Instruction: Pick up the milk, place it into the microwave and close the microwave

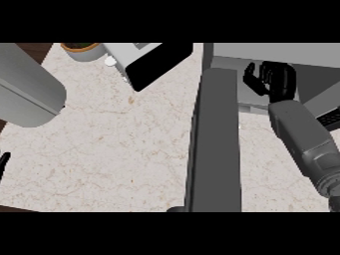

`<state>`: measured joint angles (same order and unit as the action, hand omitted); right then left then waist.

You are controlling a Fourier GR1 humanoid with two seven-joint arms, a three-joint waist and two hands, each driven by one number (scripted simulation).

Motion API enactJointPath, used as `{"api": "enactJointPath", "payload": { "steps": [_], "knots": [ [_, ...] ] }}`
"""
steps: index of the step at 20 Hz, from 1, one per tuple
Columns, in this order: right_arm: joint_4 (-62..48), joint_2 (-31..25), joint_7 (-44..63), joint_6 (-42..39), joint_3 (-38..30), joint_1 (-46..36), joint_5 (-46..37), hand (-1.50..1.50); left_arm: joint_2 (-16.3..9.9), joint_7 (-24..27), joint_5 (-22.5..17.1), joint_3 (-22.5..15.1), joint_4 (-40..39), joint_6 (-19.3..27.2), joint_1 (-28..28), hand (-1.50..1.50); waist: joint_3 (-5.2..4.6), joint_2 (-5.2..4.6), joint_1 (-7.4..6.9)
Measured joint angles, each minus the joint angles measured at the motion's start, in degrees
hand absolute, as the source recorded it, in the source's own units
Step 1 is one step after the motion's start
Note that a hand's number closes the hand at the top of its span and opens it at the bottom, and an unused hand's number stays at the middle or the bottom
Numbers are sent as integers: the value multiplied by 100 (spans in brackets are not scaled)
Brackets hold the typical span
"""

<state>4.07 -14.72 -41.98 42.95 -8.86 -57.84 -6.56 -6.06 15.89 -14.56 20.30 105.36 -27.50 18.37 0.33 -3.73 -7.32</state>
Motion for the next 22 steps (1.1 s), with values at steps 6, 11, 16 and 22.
{"api": "enactJointPath", "payload": {
  "steps": [6,11,16,22],
  "knots": [
    [-134,56,85,92,202,8,-229,-150,-57,-42,-18,-6,-115,-46,-81,-150,1,-16,-98],
    [-84,101,125,209,243,-34,-289,-150,-74,27,59,-1,-307,-29,-212,-150,2,-31,-110],
    [-34,164,149,305,287,-110,-354,-150,-97,66,131,-20,-441,-17,-344,-150,3,-36,-128],
    [-80,344,227,344,357,-182,-445,-150,-124,125,207,-29,-587,-20,-446,-150,-3,-8,-116]
  ]
}}
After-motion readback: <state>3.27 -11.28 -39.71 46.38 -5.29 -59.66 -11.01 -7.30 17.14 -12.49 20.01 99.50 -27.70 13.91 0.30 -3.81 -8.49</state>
